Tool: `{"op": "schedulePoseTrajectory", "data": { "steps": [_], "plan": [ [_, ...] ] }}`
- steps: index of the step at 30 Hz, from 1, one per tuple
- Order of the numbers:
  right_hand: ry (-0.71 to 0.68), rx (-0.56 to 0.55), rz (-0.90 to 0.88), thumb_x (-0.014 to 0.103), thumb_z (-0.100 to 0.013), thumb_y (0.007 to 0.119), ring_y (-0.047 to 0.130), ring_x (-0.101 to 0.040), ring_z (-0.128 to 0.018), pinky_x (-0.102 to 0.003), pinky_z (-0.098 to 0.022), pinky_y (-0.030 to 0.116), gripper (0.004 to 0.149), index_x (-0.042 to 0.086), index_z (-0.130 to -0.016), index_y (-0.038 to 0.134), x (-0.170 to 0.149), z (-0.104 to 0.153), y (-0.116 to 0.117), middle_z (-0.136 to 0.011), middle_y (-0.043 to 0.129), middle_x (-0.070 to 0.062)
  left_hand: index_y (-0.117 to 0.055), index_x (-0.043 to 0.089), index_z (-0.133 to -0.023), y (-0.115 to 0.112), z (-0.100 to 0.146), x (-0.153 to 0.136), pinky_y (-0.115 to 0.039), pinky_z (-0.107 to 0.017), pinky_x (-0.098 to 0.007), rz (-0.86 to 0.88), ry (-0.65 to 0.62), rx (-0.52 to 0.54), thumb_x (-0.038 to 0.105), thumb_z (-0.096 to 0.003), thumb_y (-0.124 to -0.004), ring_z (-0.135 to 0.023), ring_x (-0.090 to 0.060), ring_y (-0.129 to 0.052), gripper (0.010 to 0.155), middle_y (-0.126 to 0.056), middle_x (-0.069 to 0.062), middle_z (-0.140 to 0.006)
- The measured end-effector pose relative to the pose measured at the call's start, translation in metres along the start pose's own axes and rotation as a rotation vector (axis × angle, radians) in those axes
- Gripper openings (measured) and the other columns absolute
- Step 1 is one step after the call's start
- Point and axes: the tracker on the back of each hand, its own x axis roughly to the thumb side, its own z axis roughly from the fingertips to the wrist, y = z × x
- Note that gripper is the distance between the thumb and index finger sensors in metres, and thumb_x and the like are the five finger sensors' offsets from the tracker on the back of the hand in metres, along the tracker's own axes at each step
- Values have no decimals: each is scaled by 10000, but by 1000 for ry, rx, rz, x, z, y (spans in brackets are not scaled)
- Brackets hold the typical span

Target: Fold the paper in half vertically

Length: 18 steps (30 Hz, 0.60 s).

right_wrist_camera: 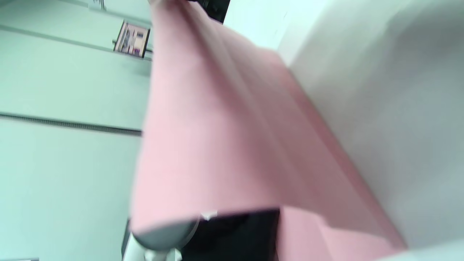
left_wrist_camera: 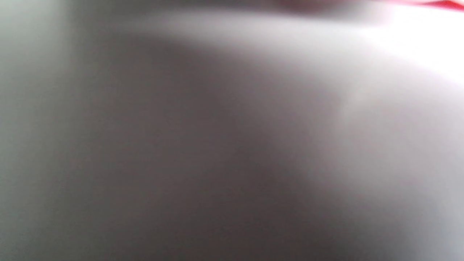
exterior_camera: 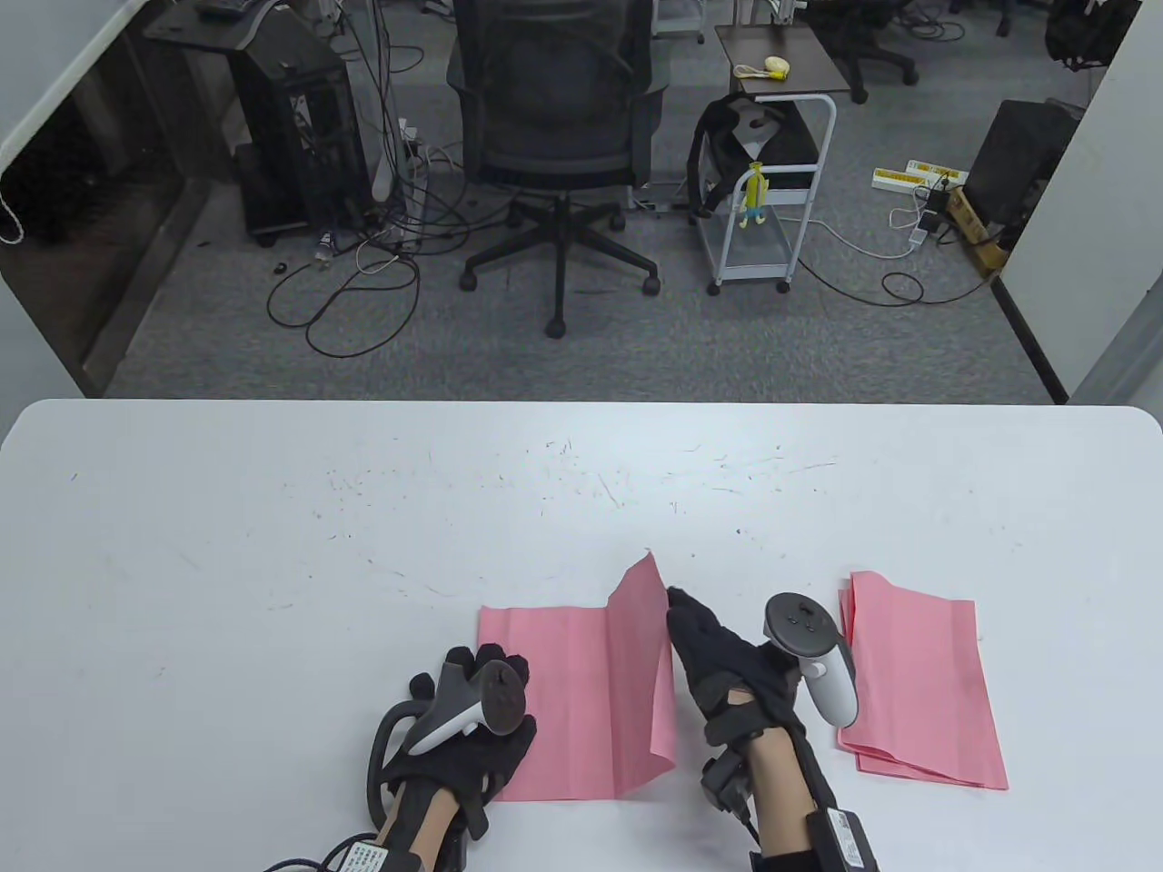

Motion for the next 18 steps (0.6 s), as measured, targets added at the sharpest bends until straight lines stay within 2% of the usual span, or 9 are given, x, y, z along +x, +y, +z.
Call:
{"op": "schedulePoseTrajectory", "data": {
  "steps": [9, 15, 18],
  "plan": [
    [91, 133, 320, 555, -512, 553, 253, -377, -1097, -614, -777, 278, 639, 310, -1090, 432, -6, -31, 56, -1186, 375, -35, 16, 364, -1126, 0, 0, 0, -63, -757, -674, -1, 1, 1, 629, -538, -357, -1099, -344, 81, 745, 106, 45, -1200],
    [285, 53, 905, 538, -513, 578, 193, -317, -1094, -586, -783, 252, 670, 343, -1084, 287, -14, -42, 89, -1184, 231, -8, 15, 366, -1126, 0, 0, 0, -64, -758, -674, -2, 3, 1, 630, -538, -356, -1100, -342, 81, 744, 106, 47, -1201],
    [327, 83, 971, 542, -510, 584, 152, -304, -1083, -584, -775, 216, 687, 342, -1076, 250, -19, -45, 98, -1172, 170, -1, 15, 366, -1125, 0, 0, 0, -65, -758, -674, -4, 3, 1, 630, -537, -355, -1100, -343, 81, 744, 106, 47, -1201]
  ]
}}
